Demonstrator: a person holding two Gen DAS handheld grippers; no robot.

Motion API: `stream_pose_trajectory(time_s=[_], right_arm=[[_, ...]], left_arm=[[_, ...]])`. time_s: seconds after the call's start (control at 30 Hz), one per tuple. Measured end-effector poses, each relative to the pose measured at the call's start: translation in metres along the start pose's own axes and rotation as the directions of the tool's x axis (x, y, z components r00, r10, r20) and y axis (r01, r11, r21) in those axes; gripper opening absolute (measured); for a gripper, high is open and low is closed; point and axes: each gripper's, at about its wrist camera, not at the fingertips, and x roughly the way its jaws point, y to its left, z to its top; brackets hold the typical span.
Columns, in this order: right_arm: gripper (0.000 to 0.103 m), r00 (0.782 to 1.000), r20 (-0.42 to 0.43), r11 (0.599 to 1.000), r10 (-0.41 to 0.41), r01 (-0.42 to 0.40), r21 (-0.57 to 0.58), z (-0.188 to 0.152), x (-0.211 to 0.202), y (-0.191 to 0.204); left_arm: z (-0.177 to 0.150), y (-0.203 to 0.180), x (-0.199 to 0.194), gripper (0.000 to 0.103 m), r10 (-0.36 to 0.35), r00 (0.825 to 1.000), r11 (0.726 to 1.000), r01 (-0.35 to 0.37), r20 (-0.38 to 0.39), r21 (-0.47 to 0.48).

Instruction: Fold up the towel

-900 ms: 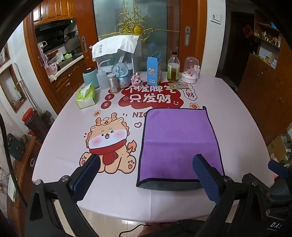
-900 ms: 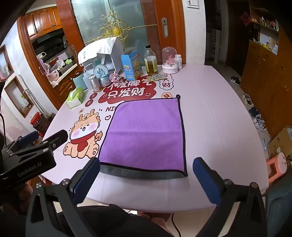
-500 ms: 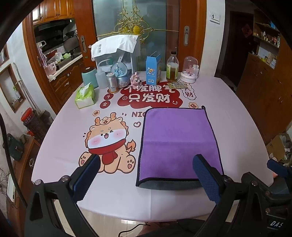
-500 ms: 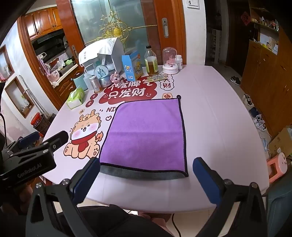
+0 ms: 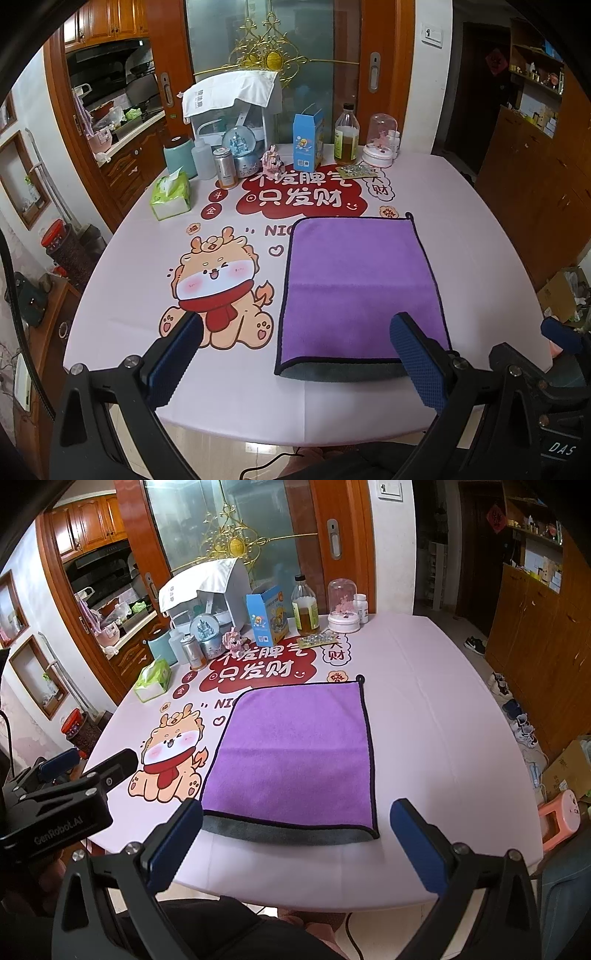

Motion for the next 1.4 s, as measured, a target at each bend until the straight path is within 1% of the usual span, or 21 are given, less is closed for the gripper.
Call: stream_pose_trajectory(time_s=[0.23,0.37,0.67,0.7,0.9,1.2,1.4], right_arm=[[0.102,1.0,0.006,1.0,0.001,-0.001,0.001,-0.003,0.005,-0.003],[0.102,1.0,0.006,1.0,0.0,0.0,0.002,0.0,-0.005,0.002],[0.102,1.0,0.001,1.0,0.0,0.0,-0.001,0.002,-0.009,-0.001],[0.102,1.0,0.003,1.0,0.001,-0.001,-0.005,-0.005,-0.005,0.002],[0.102,1.0,0.003,1.0,-0.002,0.002,-0.016,-0.008,-0.004,0.003],[0.102,1.0,0.026,1.0,-0.009,0.009,-0.025,-0.008,-0.007,0.001],[0.102,0.998,0.053,1.0,-0.016,0.017,-0.002,-0.003,-0.01,-0.013]], left_arm=[[-0.003,0.0,-0.003,0.1,0.003,1.0,1.0,-0.003,-0.003,0.003],[-0.007,0.003,-0.004,0.1,0.004,1.0,1.0,-0.004,-0.012,0.004],[-0.015,0.007,-0.004,0.101,0.01,0.999,1.0,-0.01,-0.036,0.012],[-0.015,0.007,-0.004,0.101,0.01,0.999,1.0,-0.01,-0.038,0.011],[-0.016,0.005,-0.005,0.101,0.012,0.999,1.0,-0.011,-0.044,0.013],[-0.016,0.006,0.0,0.101,-0.028,0.998,1.0,0.028,-0.062,0.002],[-0.015,0.005,0.005,0.101,-0.061,0.994,0.998,0.063,-0.087,0.014]])
